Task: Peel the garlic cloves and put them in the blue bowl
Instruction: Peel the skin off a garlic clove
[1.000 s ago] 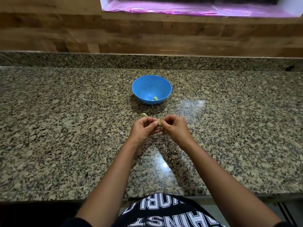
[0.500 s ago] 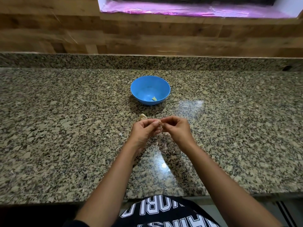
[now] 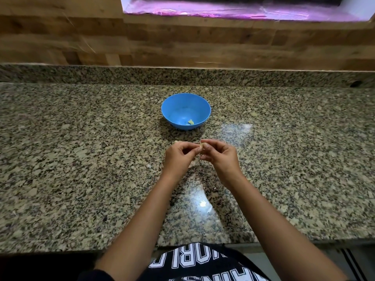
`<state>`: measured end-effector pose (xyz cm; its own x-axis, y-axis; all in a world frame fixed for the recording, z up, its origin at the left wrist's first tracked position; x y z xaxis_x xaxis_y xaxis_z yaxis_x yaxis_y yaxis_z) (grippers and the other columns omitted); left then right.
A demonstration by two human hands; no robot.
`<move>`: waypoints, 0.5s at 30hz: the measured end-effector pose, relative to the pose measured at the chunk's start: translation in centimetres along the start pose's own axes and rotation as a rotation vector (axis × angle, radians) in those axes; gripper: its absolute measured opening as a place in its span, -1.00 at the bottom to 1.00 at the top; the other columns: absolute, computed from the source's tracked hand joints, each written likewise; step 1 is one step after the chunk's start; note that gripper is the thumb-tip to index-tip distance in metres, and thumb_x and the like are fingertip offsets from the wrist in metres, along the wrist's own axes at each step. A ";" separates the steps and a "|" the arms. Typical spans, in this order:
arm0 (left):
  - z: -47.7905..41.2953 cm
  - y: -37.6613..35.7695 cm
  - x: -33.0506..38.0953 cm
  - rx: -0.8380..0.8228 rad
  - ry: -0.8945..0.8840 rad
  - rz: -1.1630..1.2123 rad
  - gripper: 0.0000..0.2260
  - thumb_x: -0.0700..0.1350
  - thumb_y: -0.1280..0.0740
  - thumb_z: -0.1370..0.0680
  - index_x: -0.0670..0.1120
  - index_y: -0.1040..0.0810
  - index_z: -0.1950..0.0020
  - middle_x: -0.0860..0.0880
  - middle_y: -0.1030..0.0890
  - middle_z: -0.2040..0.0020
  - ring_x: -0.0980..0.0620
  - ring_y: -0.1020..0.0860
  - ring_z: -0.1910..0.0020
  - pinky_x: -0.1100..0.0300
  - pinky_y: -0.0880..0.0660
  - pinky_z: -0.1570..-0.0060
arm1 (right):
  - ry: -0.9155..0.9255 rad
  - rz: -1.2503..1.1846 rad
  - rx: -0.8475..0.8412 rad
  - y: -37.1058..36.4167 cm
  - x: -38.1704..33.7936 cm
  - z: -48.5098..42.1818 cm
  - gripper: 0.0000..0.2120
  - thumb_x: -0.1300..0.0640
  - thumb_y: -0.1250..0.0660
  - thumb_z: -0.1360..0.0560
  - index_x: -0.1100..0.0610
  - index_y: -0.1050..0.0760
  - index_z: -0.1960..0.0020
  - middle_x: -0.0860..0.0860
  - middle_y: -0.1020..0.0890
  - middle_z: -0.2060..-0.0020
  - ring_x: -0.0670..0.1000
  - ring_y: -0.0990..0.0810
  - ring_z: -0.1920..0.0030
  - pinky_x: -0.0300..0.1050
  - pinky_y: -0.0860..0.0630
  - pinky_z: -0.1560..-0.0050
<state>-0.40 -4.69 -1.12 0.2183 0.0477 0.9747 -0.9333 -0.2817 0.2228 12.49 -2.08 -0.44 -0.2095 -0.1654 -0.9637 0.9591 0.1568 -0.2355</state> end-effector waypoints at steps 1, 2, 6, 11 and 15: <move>0.0 0.0 0.1 0.031 -0.088 -0.105 -0.91 -0.15 -0.44 -0.46 -0.11 -0.66 0.06 -0.06 -0.62 0.13 0.09 -0.59 0.19 0.29 -0.56 0.16 | -0.006 -0.019 0.001 0.0 0.0 -0.1 -0.90 0.34 -0.30 -0.50 0.28 -0.56 0.01 0.14 -0.64 0.22 0.02 -0.63 0.24 -0.22 -0.60 0.24; 0.1 0.0 0.3 0.052 -0.154 -0.165 -0.89 -0.15 -0.44 -0.46 -0.12 -0.66 0.05 -0.04 -0.62 0.13 0.10 -0.59 0.17 0.31 -0.56 0.15 | -0.012 -0.034 -0.002 -0.1 0.0 -0.2 -0.90 0.35 -0.29 -0.50 0.29 -0.55 0.02 0.14 -0.64 0.24 0.02 -0.63 0.26 -0.22 -0.60 0.24; -0.1 0.3 0.6 0.040 -0.211 -0.200 -0.87 -0.16 -0.44 -0.46 -0.16 -0.66 0.02 -0.03 -0.62 0.14 0.13 -0.59 0.18 0.35 -0.55 0.15 | -0.031 -0.028 -0.031 0.0 -0.3 -0.6 -0.92 0.34 -0.30 -0.49 0.28 -0.55 0.04 0.13 -0.65 0.29 0.03 -0.63 0.30 -0.20 -0.61 0.23; -0.4 0.6 0.6 -0.036 -0.167 -0.155 -0.95 -0.18 -0.45 -0.45 -0.10 -0.65 0.10 0.02 -0.63 0.20 0.17 -0.59 0.24 0.39 -0.52 0.22 | -0.150 -0.110 -0.107 0.2 -0.6 -0.9 -0.84 0.39 -0.30 -0.47 0.40 -0.52 -0.04 0.18 -0.64 0.27 0.02 -0.63 0.31 -0.23 -0.61 0.24; -0.7 0.9 0.8 -0.133 -0.141 -0.111 -0.96 -0.17 -0.43 -0.47 -0.05 -0.61 0.11 0.00 -0.63 0.17 0.05 -0.62 0.20 0.22 -0.60 0.16 | -0.245 -0.163 -0.194 0.6 -1.0 -0.9 -0.79 0.39 -0.26 -0.48 0.44 -0.48 -0.09 0.16 -0.64 0.27 0.01 -0.62 0.31 -0.22 -0.61 0.23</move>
<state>-1.25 -4.18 -0.17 0.3510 -0.0655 0.9341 -0.9286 -0.1526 0.3383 13.07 -0.97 0.26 -0.2830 -0.4284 -0.8581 0.8578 0.2872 -0.4263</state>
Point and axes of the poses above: each hand's wrist, its own z-axis away from the middle knuckle, its own y-axis out of the back of the hand, x = y × z, the point moved 2 cm from there along -z, towards the middle knuckle
